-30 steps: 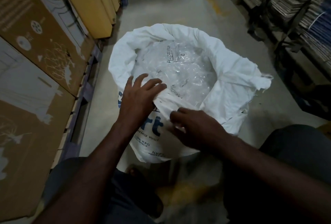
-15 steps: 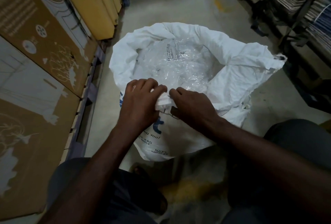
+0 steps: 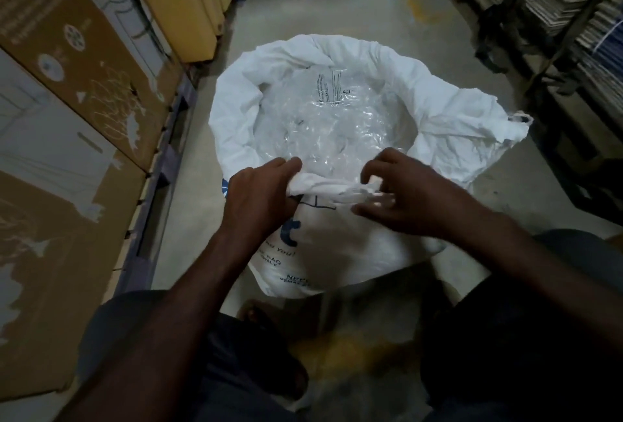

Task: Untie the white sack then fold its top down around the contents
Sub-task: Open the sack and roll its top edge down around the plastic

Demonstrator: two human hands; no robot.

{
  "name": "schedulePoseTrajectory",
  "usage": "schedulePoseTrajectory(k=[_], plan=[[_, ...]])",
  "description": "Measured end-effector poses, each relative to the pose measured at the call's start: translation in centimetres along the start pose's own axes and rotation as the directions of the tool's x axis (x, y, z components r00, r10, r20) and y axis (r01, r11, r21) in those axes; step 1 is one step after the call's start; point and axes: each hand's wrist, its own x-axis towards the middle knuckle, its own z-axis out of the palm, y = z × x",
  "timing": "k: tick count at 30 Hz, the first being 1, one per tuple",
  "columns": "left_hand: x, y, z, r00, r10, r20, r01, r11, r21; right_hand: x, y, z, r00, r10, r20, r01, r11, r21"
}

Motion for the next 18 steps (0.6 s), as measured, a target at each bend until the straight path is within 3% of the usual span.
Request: schedulePoseTrajectory(k=[2, 4, 8, 12, 15, 18], plan=[[0.2, 0.2, 0.5, 0.998, -0.065, 0.007, 0.065, 0.997, -0.034, -0.4, 0.9, -0.8, 0.986, 0.092, 0.138, -0.076, 0.990, -0.115], [0.2, 1.0, 0.9, 0.993, -0.100, 0.070, 0.102, 0.994, -0.025, -0.7, 0.5, 0.7, 0.978, 0.126, 0.164, -0.083, 0.965, -0.247], [0.8, 2.3, 1.0, 0.980, -0.074, 0.186, 0.081, 0.996, -0.034, 0.0, 0.2, 3.1, 0.995, 0.019, -0.101, -0.058, 0.916, -0.397], [1.1, 3.5, 0.1, 0.986, 0.054, 0.156, -0.051, 0.998, -0.022, 0.8, 1.4, 2.0, 0.953, 0.034, -0.302, -0.130, 0.943, -0.307], [1.7, 4.8, 0.5, 0.983, 0.139, 0.121, -0.130, 0.988, -0.082, 0.3, 0.8, 2.6, 0.949, -0.025, -0.313, -0.065, 0.960, -0.273], [2.5, 6.3, 0.5, 0.973, 0.112, 0.203, -0.085, 0.987, -0.136, -0.3, 0.5, 2.9, 0.955, -0.065, -0.288, -0.009, 0.969, -0.249]])
